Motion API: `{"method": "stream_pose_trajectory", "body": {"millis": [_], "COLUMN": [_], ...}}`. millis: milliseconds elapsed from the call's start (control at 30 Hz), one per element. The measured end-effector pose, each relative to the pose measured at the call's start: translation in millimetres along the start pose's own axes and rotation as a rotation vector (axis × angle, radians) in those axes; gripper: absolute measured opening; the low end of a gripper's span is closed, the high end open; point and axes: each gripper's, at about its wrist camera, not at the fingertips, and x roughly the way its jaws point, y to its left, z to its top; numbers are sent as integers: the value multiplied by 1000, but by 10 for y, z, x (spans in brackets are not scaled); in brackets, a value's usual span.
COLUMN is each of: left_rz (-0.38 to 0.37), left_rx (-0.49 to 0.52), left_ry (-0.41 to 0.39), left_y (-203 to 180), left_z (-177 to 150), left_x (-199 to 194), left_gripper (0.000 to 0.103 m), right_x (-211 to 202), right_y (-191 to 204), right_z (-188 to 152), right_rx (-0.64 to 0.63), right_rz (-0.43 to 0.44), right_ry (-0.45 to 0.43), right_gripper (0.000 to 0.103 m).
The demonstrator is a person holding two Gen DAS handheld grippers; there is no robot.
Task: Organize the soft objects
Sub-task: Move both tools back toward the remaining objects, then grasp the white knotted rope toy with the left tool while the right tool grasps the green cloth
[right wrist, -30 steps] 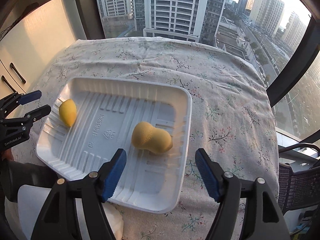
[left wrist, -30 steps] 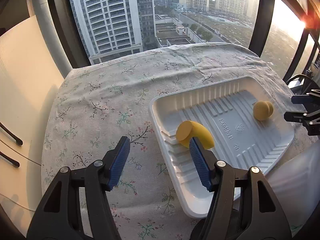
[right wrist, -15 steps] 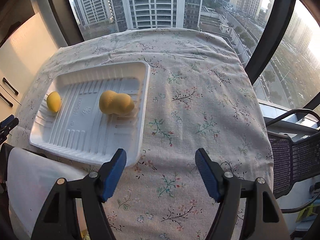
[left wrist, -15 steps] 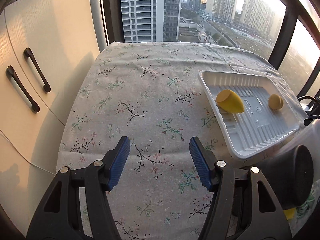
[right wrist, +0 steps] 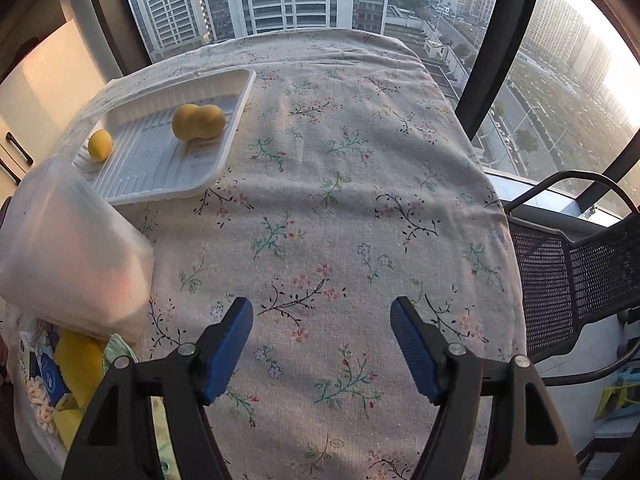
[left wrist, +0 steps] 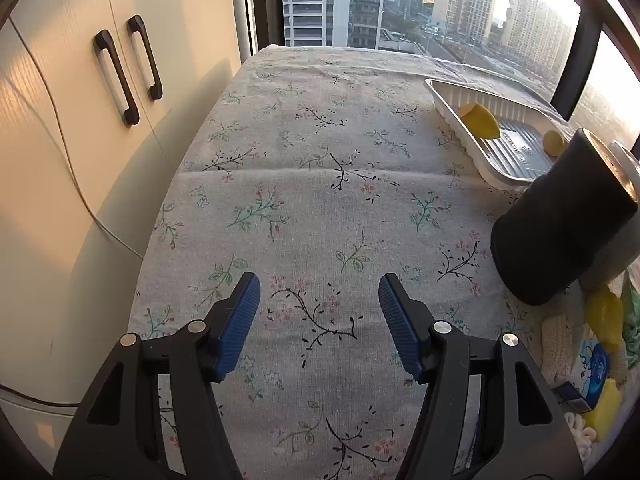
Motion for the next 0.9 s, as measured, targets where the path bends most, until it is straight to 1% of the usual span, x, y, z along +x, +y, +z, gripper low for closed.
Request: {"method": "stream_pose_trajectory", "body": {"millis": [100,267,333,433,467,600,767,867,900], "left_rz": [-19,-2,-24,-90,-100,-164,-187,-269,-286], "left_rx": [-9,23,19,-2,-5,-4,113,145,149], "left_ry": [6,24,30,36,32,-10,-84,-73,-71], "left_y": [55,44,29,-42,-80,-316,-833,-1066,-1132], "left_z": [-204,-535,-637,-741,-768,-862,-971,-1019,-1037], "left_x": [-120,-305,-394,-539,-595,-875,-1232,-1352,-1381], "left_gripper": [60,60,60,60,60,60,60,60,60], "right_x": [-117,-280,-336,-447,-482,-593,-660,-684,-687], "right_y": [-50,-47,-22,51,84,239,525,671,714], "right_z": [-255,-685,-845,-1068,-1129,-1313,-1414,-1456,-1464], "right_rx": [19,45,57,64,63,45,-11,-28,-32], "right_rz": [15,45,58,79,84,94,125,147,158], "right_ry": [-10,-17,-13,-23,-29,-53,-70,-78,-77], "right_gripper": [74,74,74,74,74,76,77,77,77]}}
